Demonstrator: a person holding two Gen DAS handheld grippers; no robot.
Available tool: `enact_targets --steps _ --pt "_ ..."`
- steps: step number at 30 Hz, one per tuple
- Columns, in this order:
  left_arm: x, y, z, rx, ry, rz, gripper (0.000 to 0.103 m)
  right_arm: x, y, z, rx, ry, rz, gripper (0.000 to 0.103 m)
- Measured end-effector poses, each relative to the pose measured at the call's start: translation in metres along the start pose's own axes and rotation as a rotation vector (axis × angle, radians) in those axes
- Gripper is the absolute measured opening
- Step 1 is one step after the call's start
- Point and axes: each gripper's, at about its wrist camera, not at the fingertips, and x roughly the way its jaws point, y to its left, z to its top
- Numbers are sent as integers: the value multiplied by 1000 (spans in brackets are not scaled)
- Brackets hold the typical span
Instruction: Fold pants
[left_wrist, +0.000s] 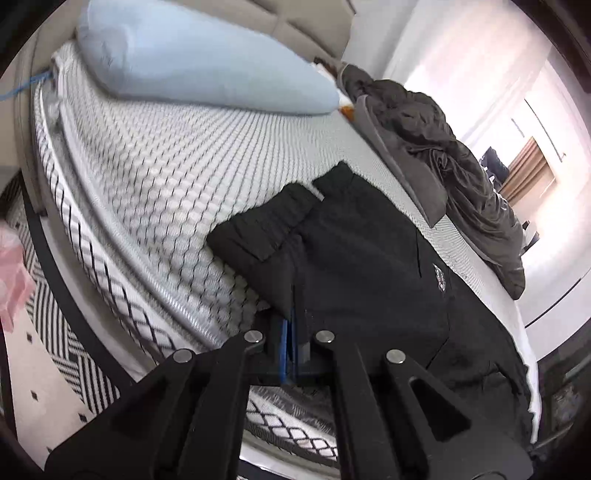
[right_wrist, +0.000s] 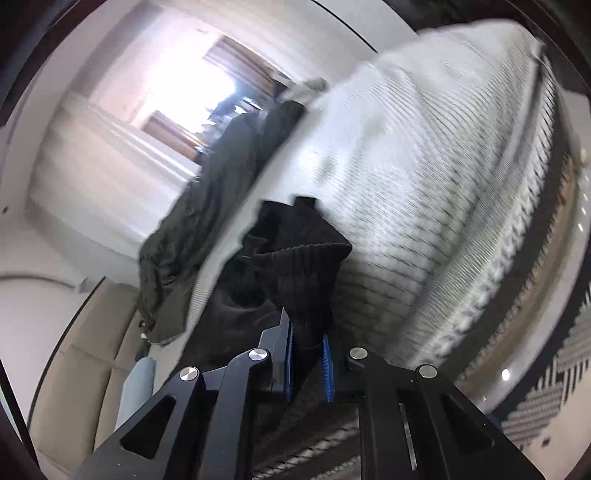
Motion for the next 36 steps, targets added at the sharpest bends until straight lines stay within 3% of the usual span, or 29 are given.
enact_targets --steps 2,6,15,21,23,24,25,26,27,29,30,31,33,36 --pt "-1 -3 2 -13 -6 -10 0 3 -5 0 45 20 16 12" --pt "-7 -20 15 7 -37 -17 0 -13 24 8 -34 -34 41 12" --pt "11 -95 101 56 -77 -41 0 10 107 55 -109 -154 46 12" --pt "82 -154 167 77 -42 -1 0 77 175 107 -161 -181 -17 12" --pt "124 -173 187 86 2 58 0 114 196 128 -188 -176 -61 13" --pt "141 -180 194 90 24 88 0 133 206 137 -202 -165 -83 16" --pt "161 -187 200 96 49 111 1 154 215 146 -220 -148 -102 27" --pt "176 -191 205 96 62 120 4 180 225 153 -257 -121 -137 34" --pt "191 -193 212 90 78 129 11 198 229 158 -277 -112 -177 48" --pt "200 -193 218 67 93 104 20 218 235 162 -299 -116 -240 49" --pt "198 -192 218 68 90 90 31 216 234 160 -293 -125 -233 51" --pt "195 -193 218 80 70 91 52 210 234 155 -297 -133 -208 59" --pt "177 -188 212 105 -8 129 72 201 232 140 -328 -135 -194 70" --pt "156 -178 197 116 -12 97 73 182 220 112 -342 -107 -156 72"
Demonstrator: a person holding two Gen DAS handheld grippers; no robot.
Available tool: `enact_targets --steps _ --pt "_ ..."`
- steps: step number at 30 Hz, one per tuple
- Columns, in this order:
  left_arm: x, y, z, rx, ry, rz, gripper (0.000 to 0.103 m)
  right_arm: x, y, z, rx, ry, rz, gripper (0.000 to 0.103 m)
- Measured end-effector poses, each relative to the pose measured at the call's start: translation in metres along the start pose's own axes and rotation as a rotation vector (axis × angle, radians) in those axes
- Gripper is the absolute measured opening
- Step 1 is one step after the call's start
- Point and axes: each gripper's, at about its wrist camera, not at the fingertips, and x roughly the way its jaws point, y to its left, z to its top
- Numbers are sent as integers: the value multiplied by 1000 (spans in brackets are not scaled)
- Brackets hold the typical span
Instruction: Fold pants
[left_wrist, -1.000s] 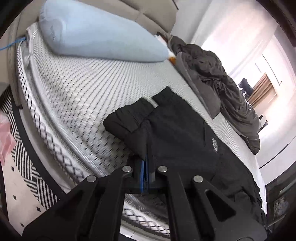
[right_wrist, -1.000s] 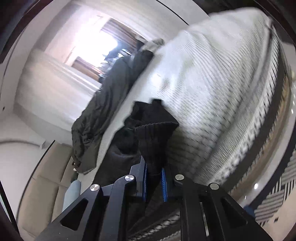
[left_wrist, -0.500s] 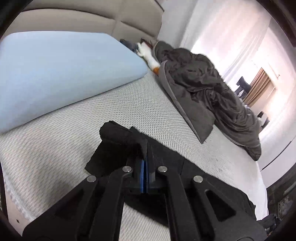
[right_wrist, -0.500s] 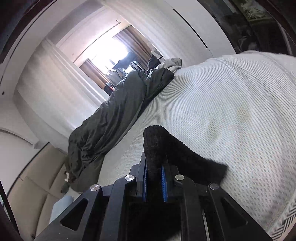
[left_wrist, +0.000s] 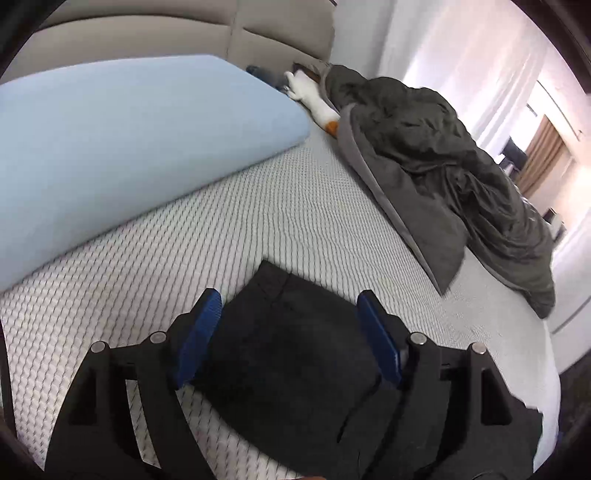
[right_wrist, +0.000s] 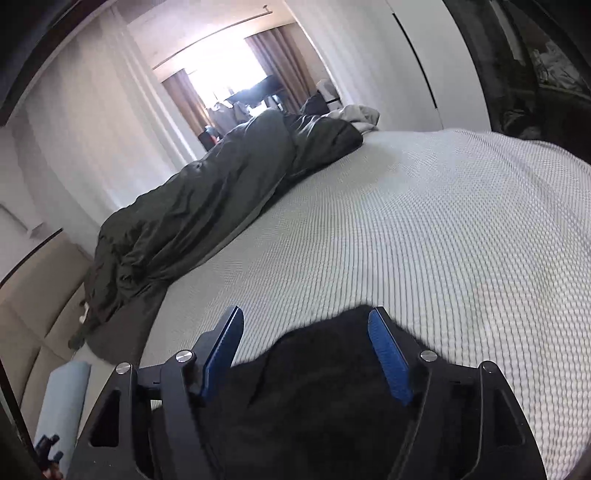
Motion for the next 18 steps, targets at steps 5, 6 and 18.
enact_targets --steps 5,6,18 --pt "-35 25 -50 -14 24 -41 73 -33 -18 -49 66 41 61 78" --pt "-39 25 -60 -20 35 -51 73 -40 -19 -59 64 52 68 79" --pt "2 35 -143 -183 240 -133 37 -48 -77 -112 239 166 21 81"
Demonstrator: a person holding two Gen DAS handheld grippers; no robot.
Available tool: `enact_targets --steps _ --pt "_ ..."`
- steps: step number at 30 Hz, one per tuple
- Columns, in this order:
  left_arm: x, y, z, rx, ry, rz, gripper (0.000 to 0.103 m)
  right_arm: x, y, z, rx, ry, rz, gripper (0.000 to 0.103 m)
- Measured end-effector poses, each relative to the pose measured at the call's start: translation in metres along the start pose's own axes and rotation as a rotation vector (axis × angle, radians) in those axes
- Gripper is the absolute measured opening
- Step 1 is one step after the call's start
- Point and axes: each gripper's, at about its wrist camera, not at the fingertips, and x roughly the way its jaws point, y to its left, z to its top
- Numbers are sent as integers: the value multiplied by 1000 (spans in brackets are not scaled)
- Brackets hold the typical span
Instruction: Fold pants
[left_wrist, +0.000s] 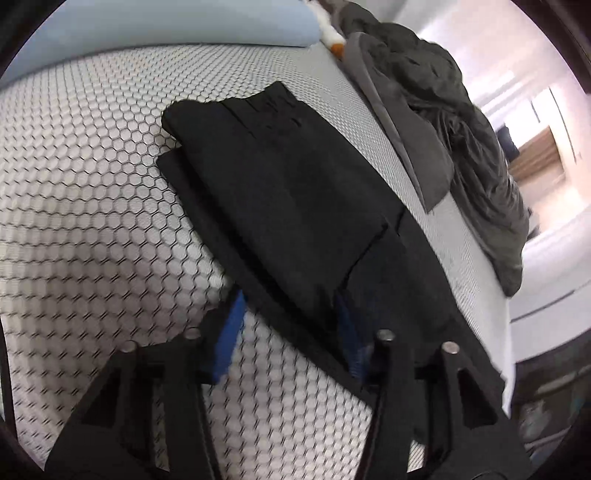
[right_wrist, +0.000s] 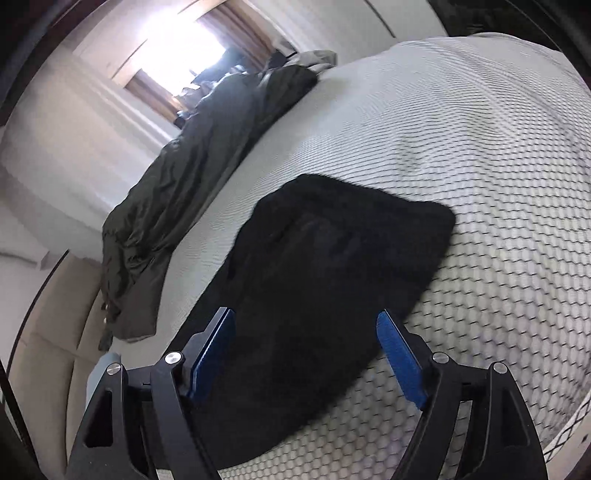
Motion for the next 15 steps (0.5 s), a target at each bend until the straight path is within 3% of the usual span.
enact_targets --steps 4,6,10,11,12,13,15 --pt "7 4 3 -70 -29 -14 8 -4 -23 7 62 -14 -51 81" --pt "4 5 0 -90 -52 -20 5 -3 -33 7 117 1 -40 81" --pt "-13 2 -10 -52 -90 -2 2 21 -45 4 207 68 65 77" --pt "-15 1 -11 -43 -95 -1 2 27 -47 4 228 67 79 72" --pt "-20 2 -12 -37 -97 -2 2 31 -49 4 246 59 95 53" --pt "-25 5 -16 -34 -100 -3 1 34 -50 3 263 56 103 27" --pt "-32 11 -19 -32 -98 -1 1 38 -54 -1 304 52 125 10"
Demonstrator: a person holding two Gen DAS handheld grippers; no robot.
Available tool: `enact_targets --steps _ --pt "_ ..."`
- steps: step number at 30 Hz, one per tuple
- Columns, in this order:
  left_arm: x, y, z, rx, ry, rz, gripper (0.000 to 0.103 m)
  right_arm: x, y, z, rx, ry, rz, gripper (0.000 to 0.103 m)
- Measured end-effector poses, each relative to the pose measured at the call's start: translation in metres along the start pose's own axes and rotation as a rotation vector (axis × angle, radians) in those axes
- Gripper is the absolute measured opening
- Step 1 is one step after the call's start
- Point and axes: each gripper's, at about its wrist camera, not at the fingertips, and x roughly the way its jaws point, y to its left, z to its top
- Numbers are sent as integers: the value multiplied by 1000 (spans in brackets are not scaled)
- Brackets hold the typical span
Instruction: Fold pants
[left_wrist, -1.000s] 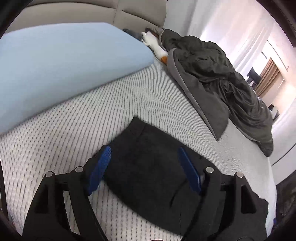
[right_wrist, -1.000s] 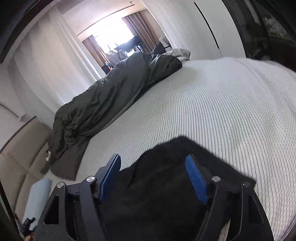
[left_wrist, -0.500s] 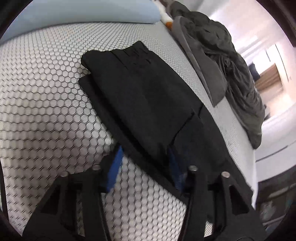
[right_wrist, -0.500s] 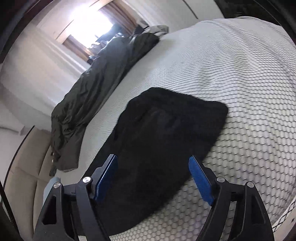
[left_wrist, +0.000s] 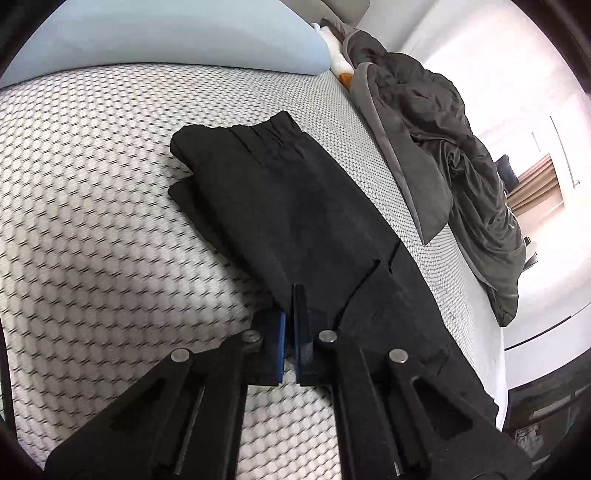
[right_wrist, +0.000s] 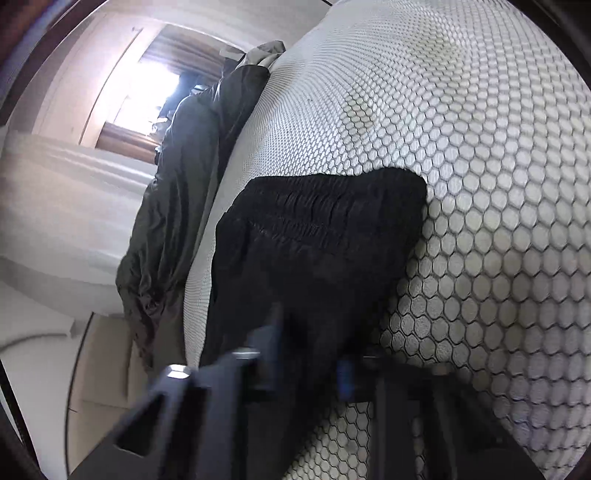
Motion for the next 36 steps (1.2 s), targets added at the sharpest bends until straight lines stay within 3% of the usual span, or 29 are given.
enact_targets --steps 2,4,6,7,9,11,14,15,18,19,21,22,25,27,28,30,36 --pt "-6 6 -2 -1 7 -5 1 -6 -2 -5 -3 -33 4 2" --pt "-14 9 -2 25 5 5 1 -21 1 -10 -31 -71 -7 2" --pt "-15 2 -3 87 4 62 3 -31 4 -15 -74 -75 -57 3" --pt "-16 3 -3 102 6 78 4 -29 6 -14 -100 -50 -107 16" --pt "-19 3 -5 95 4 105 6 -25 5 -12 -148 -3 -181 21" --pt "-27 3 -4 89 -17 133 12 -35 7 -10 -171 -38 -215 27" --pt "-47 -4 -6 120 -101 217 22 -57 25 -14 -259 -125 -267 40" --pt "-55 -7 -8 129 -132 221 30 -61 36 -17 -304 -151 -271 40" --pt "-73 -29 -18 191 -184 147 61 -62 82 -33 -485 -157 -223 62" --pt "-75 -38 -23 221 -188 117 72 -57 96 -43 -545 -134 -186 74" --pt "-75 -58 -35 292 -160 48 83 -37 127 -69 -672 -60 -123 88" --pt "-71 -71 -45 341 -129 10 83 -22 143 -81 -735 -15 -103 91" --pt "-61 -107 -71 476 -78 -46 86 45 195 -121 -946 182 -111 91" --pt "-53 -130 -86 560 -44 -69 101 81 222 -142 -1068 263 -124 91" --pt "-49 -139 -92 583 -36 -78 102 98 234 -149 -1111 296 -135 91" --pt "-42 -152 -103 602 -14 -89 102 134 253 -171 -1190 399 -124 91" --pt "-11 -169 -95 541 38 -109 102 214 287 -210 -1459 536 -217 91"
